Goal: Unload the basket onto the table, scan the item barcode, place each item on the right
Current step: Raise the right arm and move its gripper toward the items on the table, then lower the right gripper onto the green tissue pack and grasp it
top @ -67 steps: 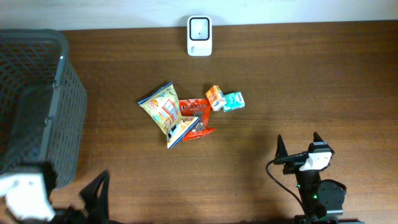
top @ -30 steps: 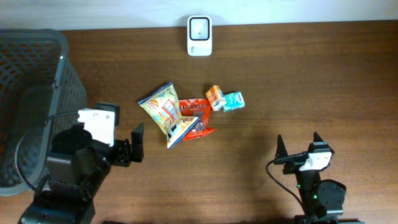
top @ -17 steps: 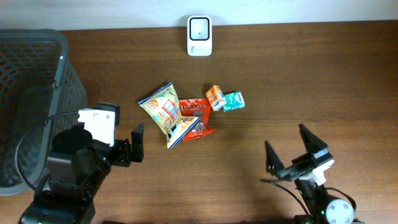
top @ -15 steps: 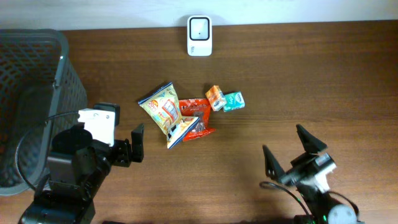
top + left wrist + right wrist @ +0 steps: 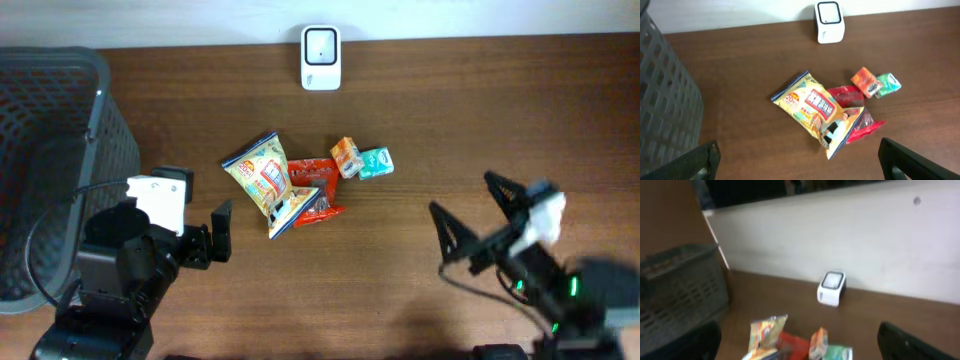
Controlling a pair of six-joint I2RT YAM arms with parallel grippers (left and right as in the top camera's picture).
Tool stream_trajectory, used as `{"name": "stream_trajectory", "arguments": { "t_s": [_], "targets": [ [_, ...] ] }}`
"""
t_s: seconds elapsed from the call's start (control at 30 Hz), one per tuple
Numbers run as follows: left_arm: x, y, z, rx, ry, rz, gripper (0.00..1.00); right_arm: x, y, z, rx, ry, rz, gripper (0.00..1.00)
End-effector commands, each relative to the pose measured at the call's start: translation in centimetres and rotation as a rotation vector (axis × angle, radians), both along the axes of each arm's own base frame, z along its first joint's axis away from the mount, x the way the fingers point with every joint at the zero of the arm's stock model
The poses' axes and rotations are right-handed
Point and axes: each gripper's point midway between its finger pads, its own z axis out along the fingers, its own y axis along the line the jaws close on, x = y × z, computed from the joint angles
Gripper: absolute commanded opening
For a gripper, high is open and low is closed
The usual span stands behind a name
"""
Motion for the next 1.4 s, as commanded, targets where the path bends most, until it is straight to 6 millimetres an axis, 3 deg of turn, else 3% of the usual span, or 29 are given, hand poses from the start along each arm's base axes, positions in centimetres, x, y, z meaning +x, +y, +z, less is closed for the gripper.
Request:
{"name": "stream_trajectory", "arguments": {
  "t_s": [0.0, 0.17, 0.23, 0.3, 0.37, 0.4, 0.5, 0.6, 0.77, 0.93, 1.0, 1.1, 1.27, 1.37],
  "targets": [
    [0.0, -0.1, -0.1, 0.009, 0.0, -0.015, 0.99, 3.0, 1.1, 0.4, -0.021, 0.195, 0.089, 0.98],
    [0.0, -0.1, -0.1, 0.009, 0.001, -0.015, 0.99, 4.2, 6.5, 2.1, 0.146, 0.341, 0.547, 0.98],
    [0.0, -0.1, -0.1, 0.009, 0.001, -0.015, 0.99, 6.6, 6.9, 1.8, 0.223, 0.388, 0.584, 0.98],
    [0.0, -0.1, -0.1, 0.009, 0.0, -0.015, 0.99, 10.1, 6.0, -1.2, 0.323, 0.578, 0.43, 0.98],
    [0.0, -0.1, -0.1, 0.009, 0.0, -0.015, 0.99, 12.2, 5.0, -4.6, 0.318, 0.682, 0.29, 0.98],
    [0.0, -0.1, -0.1, 0.009, 0.0, -0.015, 0.99, 13.2, 4.0, -7.3, 0.304, 0.768, 0.159, 0.98],
    [0.0, -0.1, -0.1, 0.009, 0.0, -0.015, 0.99, 14.4, 1.6, -13.1, 0.253, 0.945, -0.126, 0.98],
    [0.0, -0.1, -0.1, 0.009, 0.001, -0.015, 0.99, 15.7, 0.9, -16.9, 0.274, 1.047, -0.247, 0.99],
    [0.0, -0.1, -0.1, 0.009, 0.0, -0.015, 0.99, 19.4, 1.3, -19.8, 0.165, 0.945, -0.159, 0.96],
    [0.0, -0.1, -0.1, 0.009, 0.001, -0.015, 0.99, 22.5, 1.5, -23.0, 0.081, 0.858, -0.104, 0.79],
    [0.0, -0.1, -0.1, 0.009, 0.0, -0.015, 0.99, 23.2, 1.6, -24.7, 0.081, 0.866, -0.104, 0.67],
    [0.0, -0.1, -0.1, 0.009, 0.0, -0.015, 0.99, 23.7, 2.3, -26.9, 0.085, 0.882, -0.079, 0.47],
    [0.0, -0.1, -0.1, 0.009, 0.0, -0.015, 0.99, 23.4, 4.9, -29.7, 0.055, 0.904, -0.008, 0.4],
    [0.0, -0.1, -0.1, 0.009, 0.0, -0.015, 0.99, 22.3, 4.8, -31.0, 0.03, 0.968, -0.027, 0.35]
  ]
}}
